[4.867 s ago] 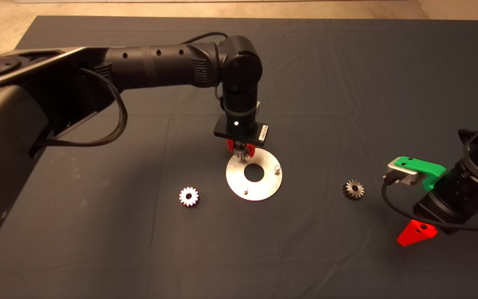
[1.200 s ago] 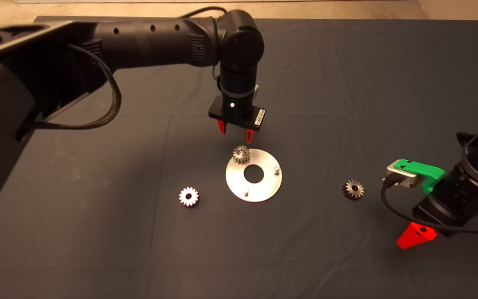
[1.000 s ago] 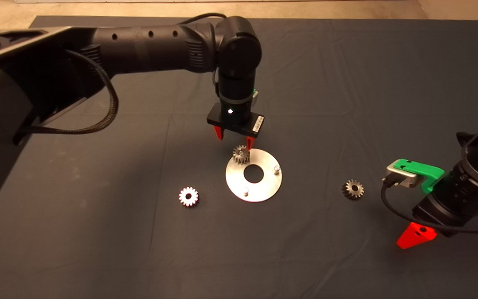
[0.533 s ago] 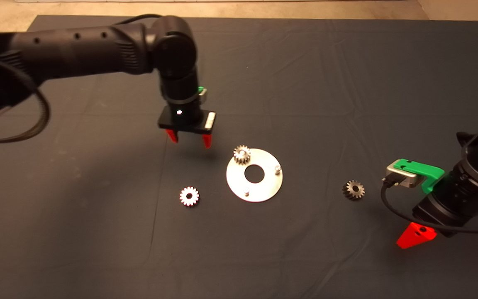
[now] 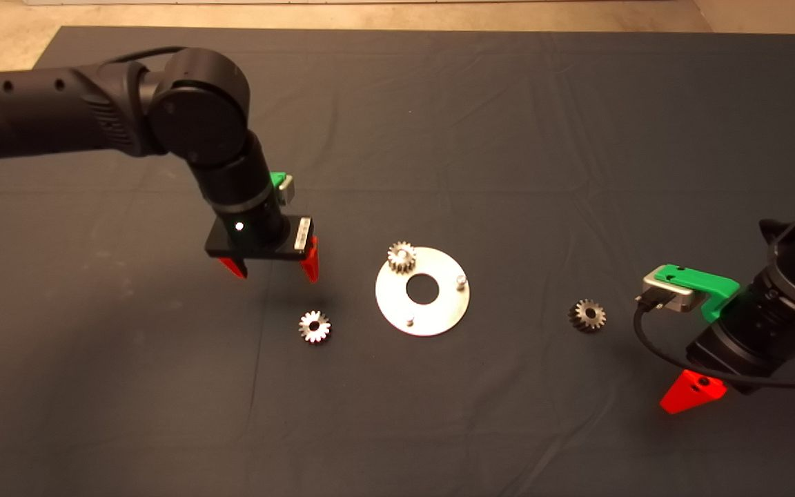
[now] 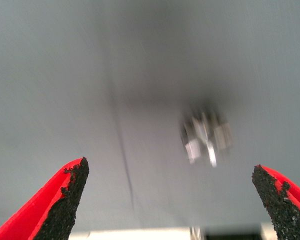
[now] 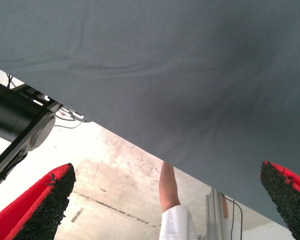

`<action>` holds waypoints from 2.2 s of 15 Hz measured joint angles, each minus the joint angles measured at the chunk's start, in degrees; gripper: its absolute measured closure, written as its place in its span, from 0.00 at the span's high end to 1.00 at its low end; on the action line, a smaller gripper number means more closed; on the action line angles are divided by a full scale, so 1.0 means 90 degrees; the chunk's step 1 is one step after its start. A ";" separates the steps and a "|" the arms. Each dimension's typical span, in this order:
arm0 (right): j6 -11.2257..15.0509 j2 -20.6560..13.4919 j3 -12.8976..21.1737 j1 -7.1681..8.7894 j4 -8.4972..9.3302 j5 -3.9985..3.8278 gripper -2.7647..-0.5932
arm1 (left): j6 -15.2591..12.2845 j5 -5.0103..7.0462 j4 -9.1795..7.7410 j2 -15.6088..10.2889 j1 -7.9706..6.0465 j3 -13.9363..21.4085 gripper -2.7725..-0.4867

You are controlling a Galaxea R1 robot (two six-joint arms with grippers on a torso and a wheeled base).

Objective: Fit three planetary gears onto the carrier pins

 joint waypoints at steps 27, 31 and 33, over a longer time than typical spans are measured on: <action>-0.0018 0.0260 0.0030 0.0019 0.0003 0.0004 0.99 | 0.0286 -0.0721 0.0496 0.0129 0.1184 -0.0126 0.81; -0.0015 0.0263 0.0030 0.0019 0.0003 0.0004 1.00 | 0.0298 -0.0696 0.0699 0.0407 0.1184 -0.0356 0.81; -0.0015 0.0260 0.0030 0.0019 0.0003 0.0004 0.99 | 0.0300 -0.0711 0.0741 0.0520 0.1184 -0.0417 0.81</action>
